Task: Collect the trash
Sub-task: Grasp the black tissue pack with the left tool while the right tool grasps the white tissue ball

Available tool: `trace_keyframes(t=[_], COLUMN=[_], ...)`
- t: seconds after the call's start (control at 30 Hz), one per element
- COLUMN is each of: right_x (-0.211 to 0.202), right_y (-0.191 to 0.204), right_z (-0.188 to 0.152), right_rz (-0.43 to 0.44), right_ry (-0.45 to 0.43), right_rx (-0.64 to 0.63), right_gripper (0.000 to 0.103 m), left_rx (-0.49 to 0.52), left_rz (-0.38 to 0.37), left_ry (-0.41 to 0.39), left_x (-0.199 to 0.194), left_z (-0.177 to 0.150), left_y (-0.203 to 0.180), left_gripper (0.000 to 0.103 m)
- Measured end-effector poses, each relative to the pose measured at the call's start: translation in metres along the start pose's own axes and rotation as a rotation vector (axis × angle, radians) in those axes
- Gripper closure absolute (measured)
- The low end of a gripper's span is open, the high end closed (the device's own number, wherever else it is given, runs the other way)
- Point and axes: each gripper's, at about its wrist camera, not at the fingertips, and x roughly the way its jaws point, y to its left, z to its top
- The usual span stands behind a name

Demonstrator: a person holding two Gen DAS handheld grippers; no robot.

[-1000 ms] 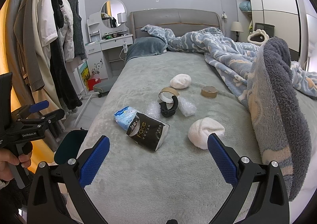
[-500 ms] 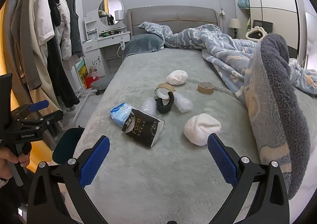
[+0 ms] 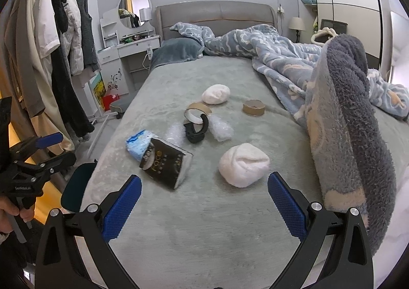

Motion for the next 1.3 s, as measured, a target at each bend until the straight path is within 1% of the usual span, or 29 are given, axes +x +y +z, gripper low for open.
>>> trace_keyframes(t=[0.2, 0.23, 0.37, 0.53, 0.63, 0.77, 0.93, 1.2, 1.3], right_x=[0.011, 0.013, 0.021, 0.03, 0.036, 0.046, 0.055, 0.07, 0.074], right_y=[-0.011, -0.012, -0.021, -0.03, -0.036, -0.043, -0.047, -0.048, -0.049], right_z=[0.004, 0.005, 0.008, 0.011, 0.013, 0.014, 0.016, 0.016, 0.017], right_rz=[0.019, 0.025, 0.034, 0.032, 0.038, 0.047, 0.053, 0.057, 0.058], right_ry=[0.036, 0.043, 0.066, 0.09, 0.113, 0.141, 0.171, 0.217, 0.224], right_rx=[-0.011, -0.015, -0.02, -0.04, -0.045, -0.057, -0.085, -0.185, -0.215], right_gripper=[0.003, 0.005, 0.017, 0.022, 0.022, 0.023, 0.023, 0.023, 0.023], left_rx=[0.035, 0.034, 0.025, 0.028, 0.042, 0.067, 0.074, 0.039, 0.054], left_rz=[-0.022, -0.037, -0.071, -0.138, -0.177, -0.204, -0.24, -0.28, -0.282], left_ry=[-0.003, 0.004, 0.015, 0.045, 0.058, 0.072, 0.096, 0.156, 0.174], left_x=[0.009, 0.013, 0.022, 0.036, 0.044, 0.053, 0.067, 0.093, 0.102], left_z=[0.007, 0.009, 0.015, 0.019, 0.022, 0.026, 0.032, 0.035, 0.034], left_y=[-0.013, -0.015, -0.021, -0.033, -0.041, -0.051, -0.061, -0.066, -0.072], left_gripper=[0.004, 0.004, 0.005, 0.005, 0.005, 0.006, 0.01, 0.011, 0.011])
